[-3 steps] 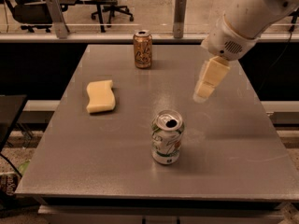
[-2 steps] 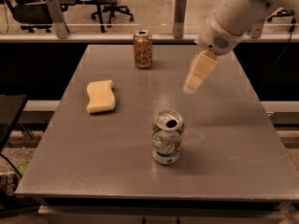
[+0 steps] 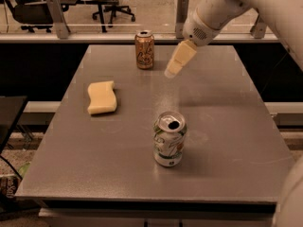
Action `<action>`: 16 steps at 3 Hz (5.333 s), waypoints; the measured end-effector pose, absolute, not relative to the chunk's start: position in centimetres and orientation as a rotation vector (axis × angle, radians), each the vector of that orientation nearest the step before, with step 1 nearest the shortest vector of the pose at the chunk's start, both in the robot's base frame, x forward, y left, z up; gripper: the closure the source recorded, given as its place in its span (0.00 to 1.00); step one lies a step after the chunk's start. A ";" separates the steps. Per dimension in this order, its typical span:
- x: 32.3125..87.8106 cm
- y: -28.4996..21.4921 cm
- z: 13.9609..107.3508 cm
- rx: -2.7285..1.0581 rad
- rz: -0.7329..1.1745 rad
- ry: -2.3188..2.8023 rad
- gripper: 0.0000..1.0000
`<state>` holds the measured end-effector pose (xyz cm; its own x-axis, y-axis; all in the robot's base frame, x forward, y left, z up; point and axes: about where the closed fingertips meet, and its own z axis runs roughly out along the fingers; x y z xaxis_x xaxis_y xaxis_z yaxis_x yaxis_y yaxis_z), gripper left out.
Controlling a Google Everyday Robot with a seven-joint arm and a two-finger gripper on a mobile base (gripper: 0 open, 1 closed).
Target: Knock orange can over
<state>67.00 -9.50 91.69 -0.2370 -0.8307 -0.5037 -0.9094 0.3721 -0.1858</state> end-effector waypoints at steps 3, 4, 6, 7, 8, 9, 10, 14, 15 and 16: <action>74.8 -3.9 90.7 -1.383 0.236 2.083 0.00; 76.4 -2.5 90.3 -1.346 0.278 2.073 0.00; 77.8 -0.6 90.1 -1.309 0.332 2.057 0.00; 77.9 0.3 89.9 -1.316 0.370 2.055 0.10; 78.0 0.5 89.6 -1.323 0.386 2.054 0.33; 77.9 0.5 89.6 -1.330 0.398 2.045 0.56; 77.3 0.4 90.9 -1.346 0.411 2.004 0.80; 69.5 -4.6 94.7 -1.882 0.128 1.944 1.00; 68.5 -5.8 93.5 -1.999 0.052 1.941 1.00; 67.3 -6.2 92.5 -2.121 -0.029 1.914 1.00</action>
Offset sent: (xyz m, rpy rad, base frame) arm 0.0921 0.0652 -0.0033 0.0943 -0.0622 -0.0651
